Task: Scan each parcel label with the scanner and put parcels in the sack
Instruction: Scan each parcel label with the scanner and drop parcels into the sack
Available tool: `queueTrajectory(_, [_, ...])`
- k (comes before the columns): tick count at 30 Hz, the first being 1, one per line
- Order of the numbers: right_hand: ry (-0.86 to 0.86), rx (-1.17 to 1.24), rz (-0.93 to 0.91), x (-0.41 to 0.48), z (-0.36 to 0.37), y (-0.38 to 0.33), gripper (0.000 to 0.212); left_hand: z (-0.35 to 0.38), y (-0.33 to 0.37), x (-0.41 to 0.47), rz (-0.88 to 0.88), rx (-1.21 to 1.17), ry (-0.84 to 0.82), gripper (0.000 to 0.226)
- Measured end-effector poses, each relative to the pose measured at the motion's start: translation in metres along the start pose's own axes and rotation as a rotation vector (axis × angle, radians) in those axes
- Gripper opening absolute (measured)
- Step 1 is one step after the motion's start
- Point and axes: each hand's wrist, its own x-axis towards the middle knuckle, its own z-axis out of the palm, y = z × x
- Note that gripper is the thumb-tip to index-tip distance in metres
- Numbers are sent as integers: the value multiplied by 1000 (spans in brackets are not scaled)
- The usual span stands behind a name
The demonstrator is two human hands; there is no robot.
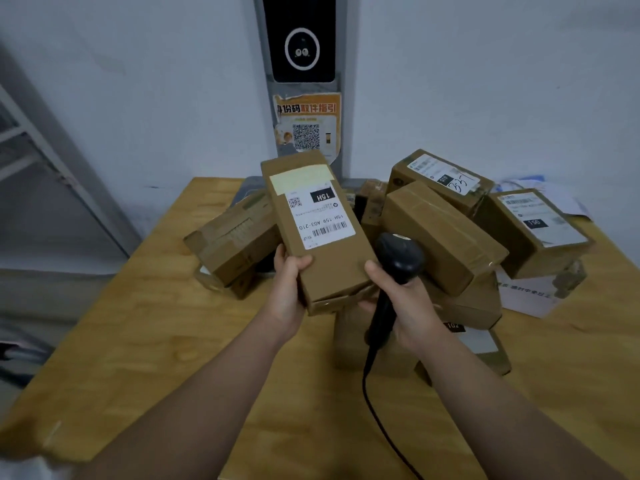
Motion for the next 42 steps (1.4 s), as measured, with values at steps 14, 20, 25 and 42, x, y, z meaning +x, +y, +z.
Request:
queueTrajectory(14, [-328,-958,-311,-8,-18,-48,68,5,69,14,332,2029,-549,116])
queueTrajectory(20, [-268,-853,-298,-11,-19,-50,62,5,55,6,-193,1503,-559,100])
queueTrajectory(25, [59,-384,-285,-18,-22,-40,40,-15,43,8,-8,923,-70,86])
queueTrajectory(42, [-4,-284,14,-12,1,-9,30,-29,26,1,-136,561,-5,77])
